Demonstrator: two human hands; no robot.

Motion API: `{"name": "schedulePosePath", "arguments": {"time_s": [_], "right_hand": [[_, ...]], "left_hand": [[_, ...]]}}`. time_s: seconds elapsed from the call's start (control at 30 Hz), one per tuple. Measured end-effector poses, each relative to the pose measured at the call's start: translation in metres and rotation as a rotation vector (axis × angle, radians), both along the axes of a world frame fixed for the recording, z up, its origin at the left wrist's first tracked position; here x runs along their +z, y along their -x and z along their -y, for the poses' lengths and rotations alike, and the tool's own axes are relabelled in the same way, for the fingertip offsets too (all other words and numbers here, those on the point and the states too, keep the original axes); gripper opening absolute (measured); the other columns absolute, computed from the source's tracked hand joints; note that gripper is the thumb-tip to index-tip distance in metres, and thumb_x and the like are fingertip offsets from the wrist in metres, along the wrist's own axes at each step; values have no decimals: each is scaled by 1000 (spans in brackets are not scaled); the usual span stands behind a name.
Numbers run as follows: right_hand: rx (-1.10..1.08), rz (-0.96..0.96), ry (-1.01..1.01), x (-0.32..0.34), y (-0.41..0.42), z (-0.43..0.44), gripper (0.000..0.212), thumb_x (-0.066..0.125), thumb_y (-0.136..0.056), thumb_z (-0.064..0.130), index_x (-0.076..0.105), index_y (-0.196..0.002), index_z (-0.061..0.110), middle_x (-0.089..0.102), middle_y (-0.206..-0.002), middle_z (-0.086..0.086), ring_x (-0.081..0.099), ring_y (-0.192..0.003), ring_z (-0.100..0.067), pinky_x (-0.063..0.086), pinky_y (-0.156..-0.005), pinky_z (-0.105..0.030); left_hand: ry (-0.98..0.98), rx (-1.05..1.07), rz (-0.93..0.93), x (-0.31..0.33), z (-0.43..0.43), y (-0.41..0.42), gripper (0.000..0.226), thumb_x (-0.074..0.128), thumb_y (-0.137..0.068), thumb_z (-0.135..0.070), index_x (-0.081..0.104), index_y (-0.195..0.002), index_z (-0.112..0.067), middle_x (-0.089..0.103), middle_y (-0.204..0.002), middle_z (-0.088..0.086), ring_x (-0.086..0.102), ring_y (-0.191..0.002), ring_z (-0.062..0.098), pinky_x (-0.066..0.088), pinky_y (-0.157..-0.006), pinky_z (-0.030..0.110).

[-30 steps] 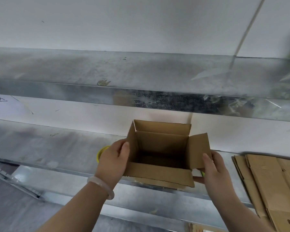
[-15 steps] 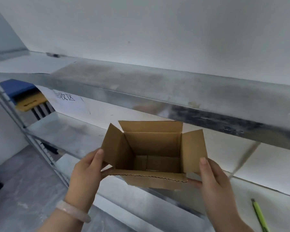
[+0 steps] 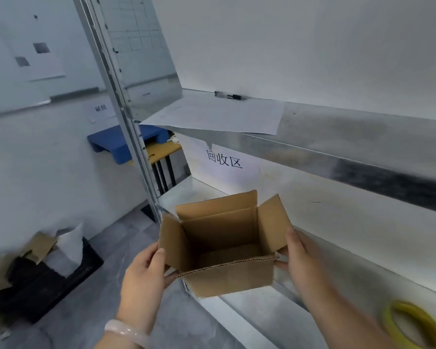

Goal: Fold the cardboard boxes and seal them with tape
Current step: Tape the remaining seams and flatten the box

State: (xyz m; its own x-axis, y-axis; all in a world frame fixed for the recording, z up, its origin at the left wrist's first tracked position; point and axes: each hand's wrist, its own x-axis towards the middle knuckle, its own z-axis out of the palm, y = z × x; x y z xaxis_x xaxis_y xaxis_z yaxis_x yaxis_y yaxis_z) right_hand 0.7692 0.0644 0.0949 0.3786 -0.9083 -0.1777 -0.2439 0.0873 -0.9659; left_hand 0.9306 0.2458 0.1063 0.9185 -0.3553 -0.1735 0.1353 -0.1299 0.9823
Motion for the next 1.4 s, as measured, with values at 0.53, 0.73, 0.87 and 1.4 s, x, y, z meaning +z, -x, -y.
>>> {"name": "schedulePosePath", "arguments": {"time_s": [0.53,0.73,0.87,1.4], "right_hand": [[175,-76,18,-18,-264,111,39,38,-102,42,59,-118,14,60,-99,-2,60,-104,-28,45,-100,-51],[120,88,-275,-41,-307,135,49,35,-97,58,56,-126,24,60,-125,-4,55,-118,-25,40,-108,-46],[-193,209,-216,-54,-293,110,60,24,-100,58,46,-139,19,55,-131,-3,54,-119,-23,41,-108,-48],[-63,141,-290,-74,-355,31,47,35,-101,53,40,-145,40,47,-145,6,43,-134,-19,36,-113,-45]], "left_hand": [[125,94,-231,-20,72,-199,28,44,-101,-20,50,-129,-19,60,-120,9,61,-107,26,53,-92,49],[164,-4,-265,-27,87,-238,32,49,-98,-16,45,-129,-22,56,-123,11,59,-109,28,51,-95,52],[159,-246,-213,-29,83,-262,68,67,-74,-41,34,-134,-37,47,-130,1,54,-115,30,52,-91,54],[-21,-730,151,-43,93,-350,49,54,-89,-38,34,-134,-33,39,-115,-28,42,-117,7,41,-88,14]]}}
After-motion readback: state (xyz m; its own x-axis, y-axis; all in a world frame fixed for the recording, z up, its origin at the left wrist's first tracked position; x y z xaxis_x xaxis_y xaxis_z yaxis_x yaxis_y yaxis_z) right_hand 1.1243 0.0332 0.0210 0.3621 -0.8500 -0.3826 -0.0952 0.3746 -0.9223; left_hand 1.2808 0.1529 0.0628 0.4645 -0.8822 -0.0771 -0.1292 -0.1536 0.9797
